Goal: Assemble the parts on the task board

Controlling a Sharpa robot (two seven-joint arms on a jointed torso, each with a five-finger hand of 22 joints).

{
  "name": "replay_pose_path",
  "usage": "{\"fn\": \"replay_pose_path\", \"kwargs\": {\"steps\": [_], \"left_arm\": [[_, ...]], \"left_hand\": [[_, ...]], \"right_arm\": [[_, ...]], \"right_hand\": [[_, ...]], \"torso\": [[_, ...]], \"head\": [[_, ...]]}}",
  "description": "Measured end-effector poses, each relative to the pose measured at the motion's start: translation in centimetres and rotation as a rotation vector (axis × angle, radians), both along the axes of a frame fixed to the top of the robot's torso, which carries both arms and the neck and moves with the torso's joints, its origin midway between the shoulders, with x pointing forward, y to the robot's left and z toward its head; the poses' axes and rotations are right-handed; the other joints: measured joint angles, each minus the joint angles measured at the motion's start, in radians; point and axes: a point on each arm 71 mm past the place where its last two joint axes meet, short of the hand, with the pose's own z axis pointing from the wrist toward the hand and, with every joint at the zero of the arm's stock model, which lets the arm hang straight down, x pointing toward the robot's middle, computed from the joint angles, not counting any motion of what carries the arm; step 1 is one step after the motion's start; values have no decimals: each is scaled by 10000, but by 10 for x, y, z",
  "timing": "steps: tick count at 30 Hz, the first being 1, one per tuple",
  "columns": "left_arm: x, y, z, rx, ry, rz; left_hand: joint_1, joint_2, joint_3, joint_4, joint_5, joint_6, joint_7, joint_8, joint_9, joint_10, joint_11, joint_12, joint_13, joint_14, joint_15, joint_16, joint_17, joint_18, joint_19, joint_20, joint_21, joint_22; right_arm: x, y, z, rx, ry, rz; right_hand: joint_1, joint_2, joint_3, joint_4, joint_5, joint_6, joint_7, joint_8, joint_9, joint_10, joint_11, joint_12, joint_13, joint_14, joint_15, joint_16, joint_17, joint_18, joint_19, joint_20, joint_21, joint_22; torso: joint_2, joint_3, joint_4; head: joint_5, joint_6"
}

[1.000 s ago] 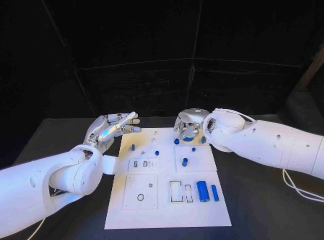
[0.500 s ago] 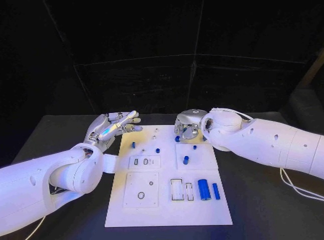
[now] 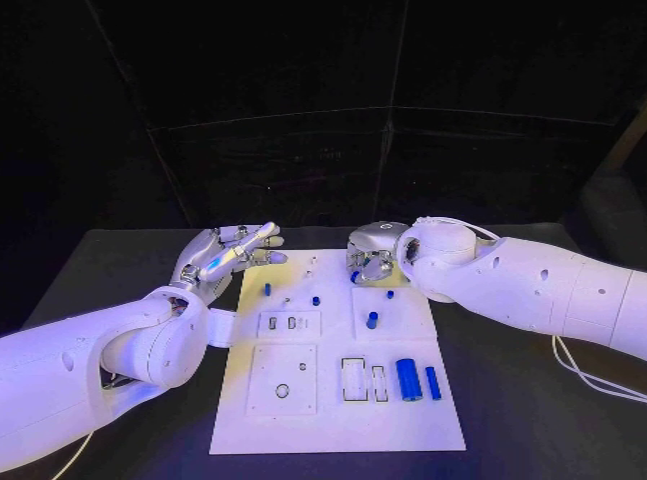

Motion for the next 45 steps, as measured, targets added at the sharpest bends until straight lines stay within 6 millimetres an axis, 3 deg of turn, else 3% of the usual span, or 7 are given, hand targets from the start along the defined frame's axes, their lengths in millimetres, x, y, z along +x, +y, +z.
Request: {"fn": "replay_pose_path", "kwargs": {"steps": [10,26,32,45], "left_arm": [[0,0,0,-5,53,-49],[0,-1,0,-12,82,-83],[1,0,-1,-15,93,-68],[2,2,-1,-15,101,-34]], "left_hand": [[-2,2,27,-27,0,0,0,-46,1,0,0,-39,0,72,0,0,30,0,33,-25,0,1],[-2,2,27,-26,0,0,0,-46,1,0,0,-39,-1,72,1,0,40,0,33,-24,-1,2],[-2,2,27,-26,0,0,0,-45,2,0,0,-38,-1,72,1,0,39,0,32,-24,-1,2],[-2,2,27,-26,0,0,0,-45,2,0,0,-38,-2,71,1,0,49,0,32,-23,-1,3]], "right_arm": [[1,0,-1,-119,121,-13],[2,1,0,-6,5,41],[-2,0,4,538,-292,166],[6,24,14,1885,-1244,20]], "right_hand": [[-42,88,469,26,0,226,-60,0,-1,141,-64,41,-10,0,0,543,525,0,36,35,614,652],[69,197,1080,47,-296,649,-102,125,-1,427,-136,201,-15,25,-26,1020,988,-1,65,19,1275,1390],[103,235,1135,101,-320,689,-134,154,32,499,-137,214,15,9,-65,1176,1191,-2,161,-20,1485,1676],[89,298,1298,130,-395,679,-141,144,38,498,-137,214,13,-1,-75,1293,1303,-1,194,14,1606,1804]], "torso": [[49,10,-12],[81,16,-12],[86,18,-24],[121,15,5]], "head": [[26,27],[50,-26],[85,25],[118,111]]}}
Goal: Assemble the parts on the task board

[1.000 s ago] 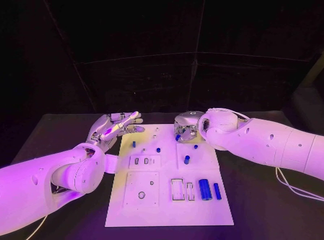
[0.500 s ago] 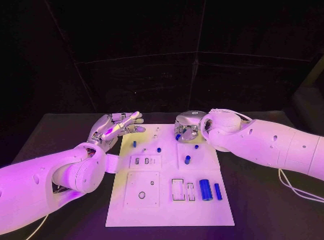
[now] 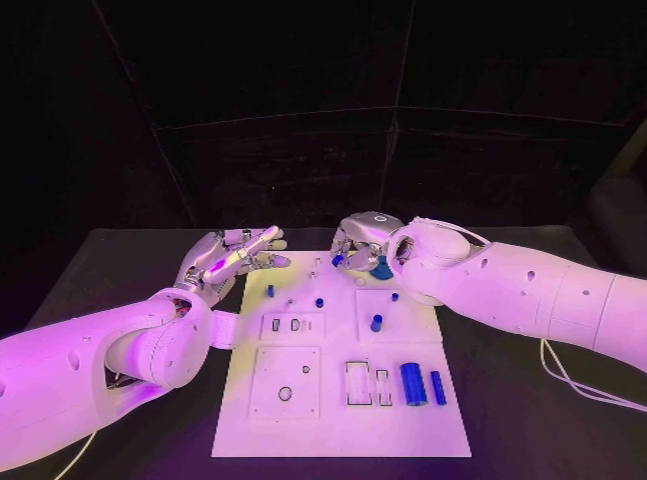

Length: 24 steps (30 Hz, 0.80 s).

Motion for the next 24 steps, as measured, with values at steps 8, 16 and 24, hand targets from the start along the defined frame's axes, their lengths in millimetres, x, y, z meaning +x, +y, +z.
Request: {"fn": "replay_pose_path", "kwargs": {"steps": [8,16,24], "left_arm": [[1,-1,-1,-9,5,-12],[1,-2,0,-19,2,-21],[2,-2,0,-27,-4,-31]], "left_hand": [[0,0,0,0,0,0,0,0,0,0,0,-55,0,0,0,0,19,0,31,-31,0,-8],[0,0,0,0,0,0,0,0,0,0,0,-55,0,0,0,0,30,0,68,3,0,-8],[0,0,0,0,0,36,36,0,1,0,0,-55,0,0,0,-41,45,-1,67,3,0,-18]], "right_arm": [[10,14,-1,146,-82,-209],[15,22,-3,132,-39,-361],[20,25,-4,71,5,-455]], "right_hand": [[0,0,81,33,-42,-31,1,-6,-7,-44,43,0,-1,0,0,50,21,-1,0,1,43,41],[0,-1,108,58,-73,-65,12,-40,-22,-79,79,-36,-10,0,0,50,35,-1,0,0,85,78],[1,-2,108,58,-74,-94,15,-52,-32,-79,79,-37,-10,0,1,50,34,0,-1,0,85,77]], "torso": [[12,4,8],[38,5,8],[60,4,7]], "head": [[47,-19],[86,-8],[92,-51]]}}
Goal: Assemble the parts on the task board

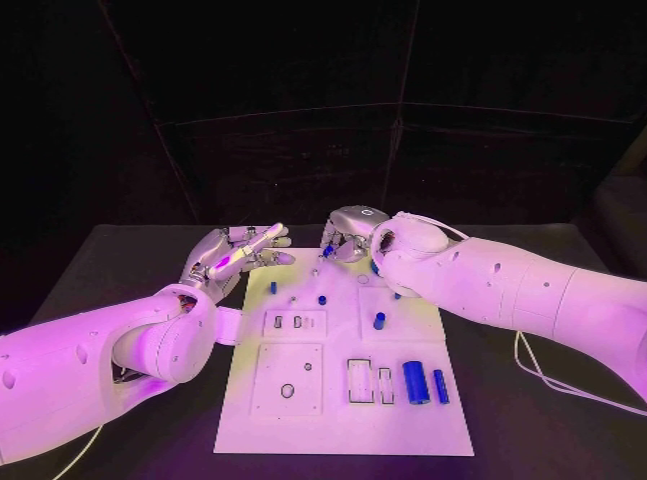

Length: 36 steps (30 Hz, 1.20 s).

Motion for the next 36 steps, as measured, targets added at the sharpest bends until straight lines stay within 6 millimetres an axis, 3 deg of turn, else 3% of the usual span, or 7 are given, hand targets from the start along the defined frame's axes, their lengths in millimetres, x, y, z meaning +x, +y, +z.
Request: {"fn": "replay_pose_path", "kwargs": {"steps": [23,25,29,31,36], "left_arm": [[0,-1,1,-15,-20,-11],[0,-1,1,-16,-23,-11],[0,-1,1,-16,-23,-11],[0,-1,2,-18,-25,-15],[0,-1,2,-17,-25,-11]], "left_hand": [[0,0,0,0,0,-1,0,0,0,0,0,0,0,0,0,0,-2,1,0,0,0,2],[0,0,0,0,0,-1,0,0,0,0,0,0,0,0,0,0,-1,1,-1,0,0,2],[0,0,0,0,0,-1,0,0,0,0,0,0,0,0,0,0,12,0,-1,1,0,2],[0,0,0,0,0,-1,-1,0,0,0,0,0,0,0,0,1,12,1,-1,0,0,2],[0,0,0,0,0,-1,-1,0,0,0,0,0,0,0,0,1,11,0,-1,1,0,3]], "right_arm": [[1,12,-1,-84,166,168],[1,13,-1,-98,182,171],[2,14,-2,-140,232,168],[2,15,-2,-171,267,157],[3,14,-3,-217,316,120]], "right_hand": [[0,-2,80,28,-4,-77,31,-41,-13,-109,31,-40,-3,0,1,65,16,0,0,0,49,39],[-50,-52,83,31,-3,-109,46,-68,-13,-129,52,-39,-9,0,1,66,16,0,-38,38,49,39],[-188,-187,152,99,-90,-389,243,-195,-16,-566,157,-246,-47,16,96,66,-102,0,-149,149,49,-94],[-332,-330,152,99,-197,-931,294,-204,-58,-1010,249,-436,-88,18,237,-37,-327,0,-356,227,-68,-349],[-412,-621,30,220,-288,-1662,327,-204,-70,-1702,365,-494,-54,-18,273,-223,-700,0,-744,341,-467,-986]], "torso": [[62,-16,19],[69,-16,19],[74,-19,13],[76,-19,12],[80,-18,12]], "head": [[53,-38],[55,-35],[57,-35],[56,-35],[50,-44]]}}
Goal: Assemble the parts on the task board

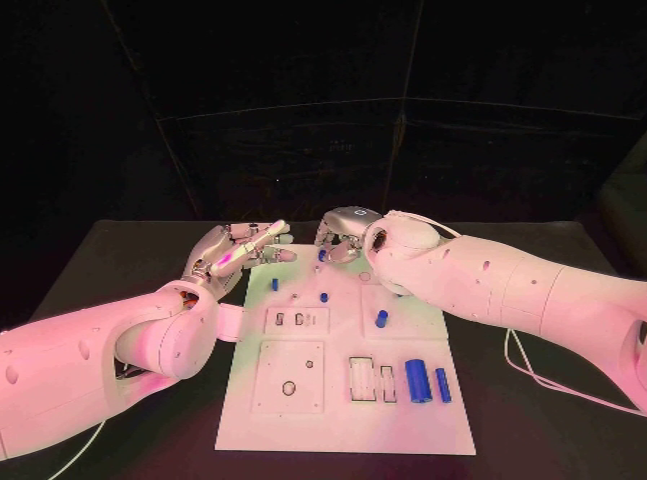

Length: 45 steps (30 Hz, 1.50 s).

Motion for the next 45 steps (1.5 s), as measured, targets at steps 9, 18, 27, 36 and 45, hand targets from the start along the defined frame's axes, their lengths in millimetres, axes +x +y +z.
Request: {"fn": "replay_pose_path", "kwargs": {"steps": [9,18,27,36,45], "left_arm": [[0,3,0,15,5,38],[2,7,0,53,21,103],[3,8,-1,53,52,84],[4,7,-1,45,78,38],[5,7,-2,56,84,51]], "left_hand": [[0,0,0,0,0,0,0,0,0,0,0,0,0,0,0,0,-1,0,0,0,0,-11],[0,0,0,0,0,0,0,0,0,0,0,0,0,0,0,0,9,-1,0,1,0,-10],[0,0,0,0,0,0,0,-35,0,0,0,-37,0,0,0,-41,9,0,-1,1,0,-9],[0,0,0,0,0,0,0,-35,0,0,0,-37,0,0,0,-41,8,0,-1,0,0,-18],[0,0,0,0,0,0,0,-33,0,0,0,-37,0,0,0,-40,7,0,-1,1,0,-17]], "right_arm": [[-5,-16,3,178,-115,-45],[-21,-75,24,1372,-62,-718],[-29,-124,26,1732,811,-2094],[-24,-136,16,1154,1805,-3131],[-19,-125,11,611,2132,-3167]], "right_hand": [[112,-152,-559,246,65,-307,86,72,76,-550,46,353,82,-19,90,-306,-560,0,-331,50,-456,-668],[13,-251,-919,688,302,489,-153,335,145,2141,-436,2181,739,29,-226,644,879,-20,752,-217,890,1339],[-218,-486,-2482,1750,651,-287,-323,375,86,3003,-628,9351,7806,21,-456,2020,3056,-540,1807,-425,2256,3473],[558,-547,-3443,2523,723,-1065,-51,752,86,3233,-329,12250,11282,18,-233,2528,3334,-627,2073,-198,2828,4405],[838,-479,-3511,2591,762,-1191,0,903,86,3426,-292,12746,11957,48,-191,2576,3332,-627,2123,-180,2937,4661]], "torso": [[5,12,-17],[-19,34,-102],[-56,67,-214],[-55,67,-208],[-44,68,-190]], "head": [[20,22],[3,89],[-51,167],[-125,141],[-149,112]]}}
